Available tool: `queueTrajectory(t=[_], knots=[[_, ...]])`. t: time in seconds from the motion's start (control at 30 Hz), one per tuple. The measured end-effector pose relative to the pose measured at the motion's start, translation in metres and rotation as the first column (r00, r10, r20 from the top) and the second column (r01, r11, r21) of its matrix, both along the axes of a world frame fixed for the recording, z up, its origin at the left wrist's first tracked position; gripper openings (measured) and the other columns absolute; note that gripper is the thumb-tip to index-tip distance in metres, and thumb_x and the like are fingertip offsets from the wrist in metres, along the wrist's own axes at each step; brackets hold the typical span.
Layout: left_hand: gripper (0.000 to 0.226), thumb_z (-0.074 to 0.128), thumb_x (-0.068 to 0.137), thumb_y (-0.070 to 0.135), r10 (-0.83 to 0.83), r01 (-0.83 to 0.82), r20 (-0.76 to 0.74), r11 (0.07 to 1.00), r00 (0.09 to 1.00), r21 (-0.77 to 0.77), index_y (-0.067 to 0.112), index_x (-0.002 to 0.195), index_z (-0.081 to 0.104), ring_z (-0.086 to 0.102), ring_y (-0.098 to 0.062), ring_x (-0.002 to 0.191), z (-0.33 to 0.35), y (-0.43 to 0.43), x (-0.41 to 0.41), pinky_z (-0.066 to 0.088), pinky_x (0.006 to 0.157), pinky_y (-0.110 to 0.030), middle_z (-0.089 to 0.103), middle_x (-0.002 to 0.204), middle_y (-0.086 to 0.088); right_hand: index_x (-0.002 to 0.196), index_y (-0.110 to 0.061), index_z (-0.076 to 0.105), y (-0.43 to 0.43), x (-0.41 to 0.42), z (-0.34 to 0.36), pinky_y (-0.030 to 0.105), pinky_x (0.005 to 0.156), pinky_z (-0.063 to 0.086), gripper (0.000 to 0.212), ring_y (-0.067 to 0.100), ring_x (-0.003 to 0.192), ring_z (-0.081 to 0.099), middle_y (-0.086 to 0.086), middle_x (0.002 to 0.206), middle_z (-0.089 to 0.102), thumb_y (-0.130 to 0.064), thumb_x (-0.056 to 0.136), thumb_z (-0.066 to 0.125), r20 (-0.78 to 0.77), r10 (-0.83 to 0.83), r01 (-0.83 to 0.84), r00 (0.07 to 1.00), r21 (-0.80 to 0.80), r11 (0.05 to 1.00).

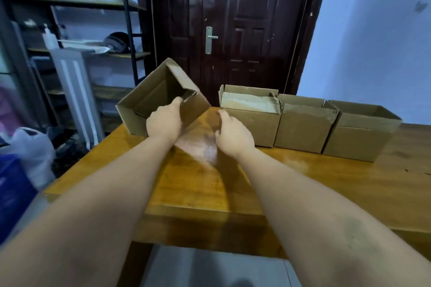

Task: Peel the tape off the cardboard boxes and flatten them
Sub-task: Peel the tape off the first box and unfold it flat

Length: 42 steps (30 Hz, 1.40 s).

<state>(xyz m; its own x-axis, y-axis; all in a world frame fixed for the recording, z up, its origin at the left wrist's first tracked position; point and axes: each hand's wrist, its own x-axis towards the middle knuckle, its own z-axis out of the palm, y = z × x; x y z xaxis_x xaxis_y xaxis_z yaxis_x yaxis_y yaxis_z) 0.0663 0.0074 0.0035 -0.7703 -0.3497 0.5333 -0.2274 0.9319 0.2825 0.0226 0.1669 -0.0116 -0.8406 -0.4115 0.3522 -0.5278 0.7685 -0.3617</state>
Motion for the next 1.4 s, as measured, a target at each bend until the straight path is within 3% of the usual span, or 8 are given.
queueTrajectory(t=[0.13, 0.33, 0.43, 0.6, 0.67, 0.8, 0.97, 1.4], knots=[[0.038, 0.035, 0.096, 0.007, 0.059, 0.051, -0.231, 0.895, 0.971, 0.443, 0.02, 0.129, 0.049, 0.055, -0.038, 0.109, 0.021, -0.004, 0.016, 0.043, 0.084, -0.039, 0.062, 0.118, -0.014, 0.152, -0.02, 0.014, 0.007, 0.016, 0.018, 0.045, 0.1, 0.045, 0.067, 0.034, 0.124, 0.05, 0.016, 0.139, 0.048, -0.032, 0.096, 0.05, 0.186, -0.033, 0.081, 0.982, -0.257, 0.963], [0.024, 0.046, 0.097, 0.009, 0.131, 0.341, -0.428, 0.417, 0.894, 0.842, 0.019, 0.117, 0.055, 0.056, -0.032, 0.112, 0.043, 0.012, 0.038, 0.046, 0.098, -0.045, 0.061, 0.119, -0.009, 0.152, -0.024, 0.021, 0.025, 0.035, 0.048, 0.041, 0.11, 0.034, 0.08, 0.028, 0.134, 0.041, 0.007, 0.15, 0.04, -0.064, 0.089, 0.047, 0.347, 0.111, 0.139, 0.931, -0.62, 0.772], [0.024, 0.045, 0.096, 0.006, 0.123, 0.416, -0.428, 0.115, 0.895, 0.902, 0.028, 0.096, 0.054, 0.058, -0.031, 0.104, 0.044, 0.019, 0.047, 0.048, 0.093, -0.053, 0.062, 0.108, -0.006, 0.146, -0.022, 0.034, 0.036, 0.046, 0.056, 0.039, 0.106, 0.038, 0.08, 0.02, 0.126, 0.048, 0.001, 0.142, 0.05, -0.073, 0.085, 0.039, 0.404, 0.219, 0.191, 0.888, -0.758, 0.624], [0.037, 0.038, 0.099, -0.001, 0.1, 0.528, -0.524, -0.29, 0.846, 0.798, 0.027, 0.121, 0.048, 0.06, -0.025, 0.093, 0.029, 0.047, 0.061, 0.048, 0.083, -0.049, 0.061, 0.106, -0.003, 0.14, -0.025, 0.037, 0.066, 0.056, 0.058, 0.056, 0.092, 0.047, 0.09, 0.036, 0.107, 0.057, 0.012, 0.133, 0.049, -0.087, 0.074, 0.034, 0.63, 0.404, 0.575, 0.663, -0.774, 0.265], [0.04, 0.041, 0.098, -0.002, 0.155, 0.537, -0.521, -0.392, 0.839, 0.747, 0.021, 0.131, 0.044, 0.061, -0.027, 0.095, 0.02, 0.061, 0.061, 0.049, 0.079, -0.051, 0.06, 0.116, -0.008, 0.149, -0.025, 0.024, 0.072, 0.068, 0.055, 0.063, 0.1, 0.035, 0.102, 0.047, 0.124, 0.046, 0.023, 0.143, 0.04, -0.089, 0.07, 0.033, 0.672, 0.53, 0.625, 0.517, -0.719, 0.303], [0.048, 0.039, 0.095, -0.01, 0.177, 0.534, -0.519, -0.478, 0.836, 0.697, 0.014, 0.137, 0.041, 0.058, -0.032, 0.105, 0.007, 0.089, 0.055, 0.049, 0.076, -0.052, 0.057, 0.126, -0.014, 0.137, -0.017, 0.038, 0.07, 0.085, 0.044, 0.063, 0.097, 0.036, 0.105, 0.047, 0.127, 0.043, 0.024, 0.129, 0.052, -0.092, 0.065, 0.032, 0.691, 0.617, 0.603, 0.376, -0.688, 0.404], [0.051, 0.041, 0.092, -0.013, 0.121, 0.466, -0.482, -0.533, 0.868, 0.706, 0.012, 0.136, 0.043, 0.057, -0.036, 0.112, -0.018, 0.104, 0.056, 0.047, 0.089, -0.056, 0.056, 0.13, -0.021, 0.13, -0.012, 0.05, 0.069, 0.079, 0.025, 0.052, 0.061, 0.056, 0.09, 0.037, 0.091, 0.066, 0.018, 0.106, 0.066, -0.08, 0.071, 0.049, 0.65, 0.615, 0.719, 0.446, -0.67, 0.185], [0.05, 0.04, 0.093, -0.013, 0.246, 0.529, -0.508, -0.652, 0.826, 0.543, 0.011, 0.136, 0.046, 0.062, -0.032, 0.095, -0.054, 0.116, 0.052, 0.048, 0.086, -0.053, 0.059, 0.121, -0.019, 0.132, -0.018, 0.049, 0.069, 0.061, -0.002, 0.056, 0.065, 0.057, 0.076, 0.038, 0.096, 0.065, 0.018, 0.113, 0.064, -0.073, 0.08, 0.049, 0.642, 0.624, 0.833, 0.445, -0.553, -0.025]])
